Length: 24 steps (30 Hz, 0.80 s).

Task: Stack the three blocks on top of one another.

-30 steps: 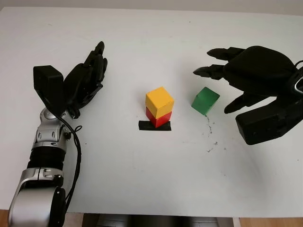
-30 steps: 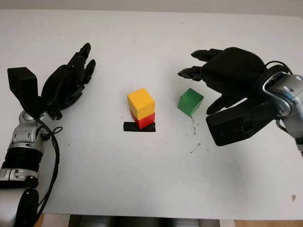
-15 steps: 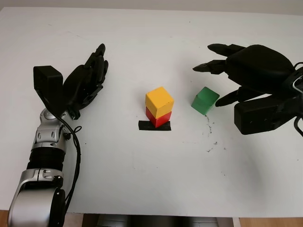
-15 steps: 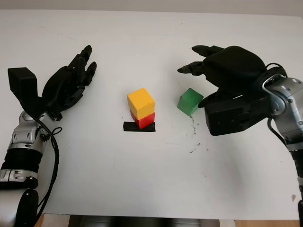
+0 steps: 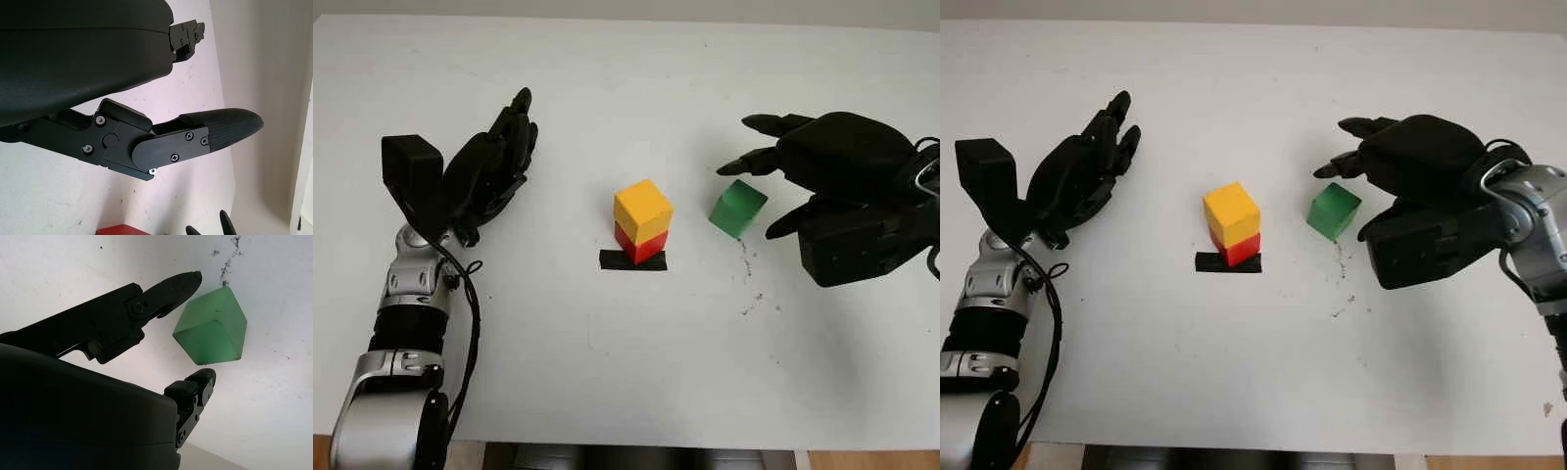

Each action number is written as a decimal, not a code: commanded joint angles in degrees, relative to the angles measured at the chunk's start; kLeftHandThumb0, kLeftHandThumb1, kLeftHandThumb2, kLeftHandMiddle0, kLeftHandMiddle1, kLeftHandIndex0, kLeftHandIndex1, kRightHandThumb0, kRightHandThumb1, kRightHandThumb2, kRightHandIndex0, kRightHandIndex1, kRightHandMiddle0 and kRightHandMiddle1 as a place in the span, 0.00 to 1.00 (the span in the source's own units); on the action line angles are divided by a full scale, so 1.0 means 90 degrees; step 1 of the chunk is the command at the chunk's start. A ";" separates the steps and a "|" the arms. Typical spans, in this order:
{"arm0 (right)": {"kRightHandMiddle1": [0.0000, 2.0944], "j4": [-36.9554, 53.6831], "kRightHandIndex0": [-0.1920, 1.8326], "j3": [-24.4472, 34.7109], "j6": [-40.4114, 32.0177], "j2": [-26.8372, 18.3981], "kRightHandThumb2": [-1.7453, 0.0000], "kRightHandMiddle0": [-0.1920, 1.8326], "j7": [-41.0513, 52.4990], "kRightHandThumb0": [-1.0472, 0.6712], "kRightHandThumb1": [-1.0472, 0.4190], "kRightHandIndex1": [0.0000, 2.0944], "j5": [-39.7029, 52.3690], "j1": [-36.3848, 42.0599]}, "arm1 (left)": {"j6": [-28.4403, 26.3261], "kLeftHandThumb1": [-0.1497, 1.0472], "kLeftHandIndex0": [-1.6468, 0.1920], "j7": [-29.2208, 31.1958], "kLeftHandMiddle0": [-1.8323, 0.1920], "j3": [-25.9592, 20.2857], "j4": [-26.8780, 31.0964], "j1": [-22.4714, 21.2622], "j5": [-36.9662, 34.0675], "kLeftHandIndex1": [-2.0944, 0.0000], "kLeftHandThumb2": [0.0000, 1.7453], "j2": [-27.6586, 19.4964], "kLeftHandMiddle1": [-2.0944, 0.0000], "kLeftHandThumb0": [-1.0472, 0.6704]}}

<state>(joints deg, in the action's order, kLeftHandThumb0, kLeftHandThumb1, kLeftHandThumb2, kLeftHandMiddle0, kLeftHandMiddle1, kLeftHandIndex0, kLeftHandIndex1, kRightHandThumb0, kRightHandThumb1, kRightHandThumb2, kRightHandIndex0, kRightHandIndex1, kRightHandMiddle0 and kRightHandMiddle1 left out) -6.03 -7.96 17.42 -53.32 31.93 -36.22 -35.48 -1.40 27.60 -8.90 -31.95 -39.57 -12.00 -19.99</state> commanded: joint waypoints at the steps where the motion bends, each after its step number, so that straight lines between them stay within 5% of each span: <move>1: 0.05 0.0137 0.13 0.0096 0.0058 -0.0113 0.97 0.31 -0.0095 0.28 0.15 0.02 0.0002 0.0073 | 0.0095 1.00 1.00 -0.0010 1.00 0.0007 0.0067 0.0039 0.0025 1.00 0.38 0.0011 1.00 0.11; 24: 0.07 -0.0631 0.16 -0.0248 0.0730 0.0071 0.97 0.37 -0.1272 0.32 0.14 0.04 -0.0447 0.0092 | 0.0081 1.00 1.00 -0.0053 1.00 -0.0026 0.0185 0.0095 -0.0035 1.00 0.37 0.0031 1.00 0.11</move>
<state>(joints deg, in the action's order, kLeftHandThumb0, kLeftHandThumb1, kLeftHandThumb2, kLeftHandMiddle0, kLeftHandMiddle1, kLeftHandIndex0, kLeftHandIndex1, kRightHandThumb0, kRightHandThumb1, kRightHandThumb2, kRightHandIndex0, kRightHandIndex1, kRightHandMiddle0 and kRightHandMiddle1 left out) -11.47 -10.12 23.45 -52.62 21.01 -40.20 -35.00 -0.95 27.12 -8.84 -31.81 -39.40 -12.00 -19.87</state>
